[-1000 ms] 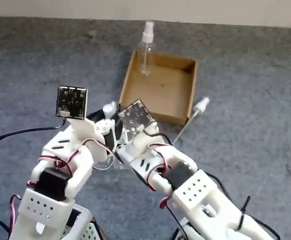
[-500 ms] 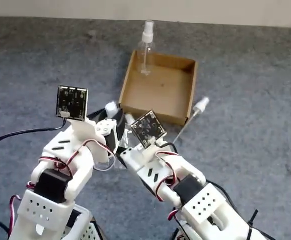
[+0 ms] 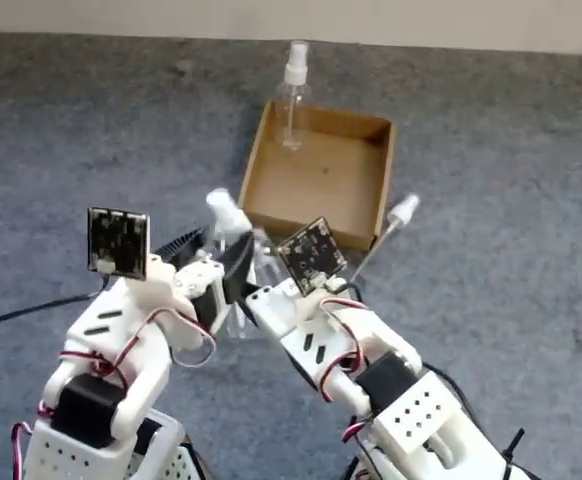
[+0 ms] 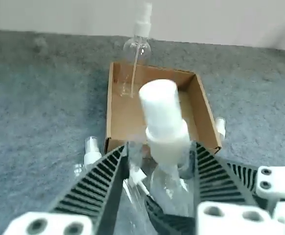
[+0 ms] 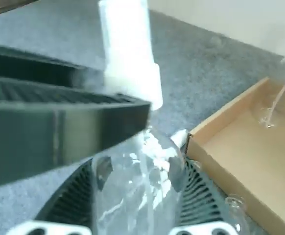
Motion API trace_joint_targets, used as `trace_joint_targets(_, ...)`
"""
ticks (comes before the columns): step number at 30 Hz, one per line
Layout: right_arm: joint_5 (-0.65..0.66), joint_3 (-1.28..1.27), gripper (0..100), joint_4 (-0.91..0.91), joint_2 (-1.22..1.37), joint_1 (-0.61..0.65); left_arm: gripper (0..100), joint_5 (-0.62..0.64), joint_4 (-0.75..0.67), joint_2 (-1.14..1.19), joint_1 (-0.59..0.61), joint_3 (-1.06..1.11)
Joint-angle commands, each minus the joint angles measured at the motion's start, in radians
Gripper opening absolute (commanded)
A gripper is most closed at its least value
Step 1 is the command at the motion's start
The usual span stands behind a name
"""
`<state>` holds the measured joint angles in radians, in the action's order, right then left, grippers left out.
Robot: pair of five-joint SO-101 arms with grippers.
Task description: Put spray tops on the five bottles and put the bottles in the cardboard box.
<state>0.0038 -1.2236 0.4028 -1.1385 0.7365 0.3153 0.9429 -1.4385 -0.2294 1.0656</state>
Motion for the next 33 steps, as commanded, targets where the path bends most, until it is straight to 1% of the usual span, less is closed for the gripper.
trace_joint_targets(1, -0.012, 0.028, 0.3, -0.030, -0.028, -0.053, 16, -0.040, 0.021, -0.074, 0.002, 0.004)
trace_joint_targets(4, -0.012, 0.030, 0.3, -0.081, -0.025, -0.091, 16, -0.044, 0.040, -0.133, 0.002, 0.005)
trace_joint_targets(6, -0.011, 0.058, 0.3, -0.107, -0.008, -0.130, 16, -0.044, 0.057, -0.170, 0.030, 0.005)
trace_joint_targets(10, -0.011, 0.263, 0.3, -0.068, 0.160, -0.208, 16, -0.051, 0.055, -0.202, 0.120, 0.030)
trace_joint_targets(12, -0.011, 0.401, 0.3, -0.038, 0.285, -0.222, 16, -0.123, 0.054, -0.200, 0.136, 0.079)
trace_joint_targets(14, -0.011, 0.550, 0.3, 0.016, 0.406, -0.222, 16, -0.190, 0.006, -0.200, 0.122, 0.137)
trace_joint_targets(17, -0.014, 0.757, 0.3, 0.108, 0.575, -0.219, 16, -0.235, -0.077, -0.200, 0.077, 0.199)
trace_joint_targets(19, -0.068, 0.869, 0.3, 0.165, 0.664, -0.219, 16, -0.259, -0.080, -0.200, 0.038, 0.208)
trace_joint_targets(21, -0.121, 0.966, 0.3, 0.228, 0.739, -0.219, 19, -0.269, -0.080, -0.200, 0.015, 0.208)
trace_joint_targets(25, -0.141, 1.089, 0.3, 0.321, 0.819, -0.154, 28, -0.269, -0.081, -0.200, 0.012, 0.208)
trace_joint_targets(29, -0.138, 1.101, 0.3, 0.384, 0.828, -0.058, 28, -0.269, -0.087, -0.200, 0.012, 0.208)
trace_joint_targets(33, -0.138, 1.109, 0.3, 0.478, 0.828, -0.010, 28, -0.272, -0.089, -0.200, 0.016, 0.213)
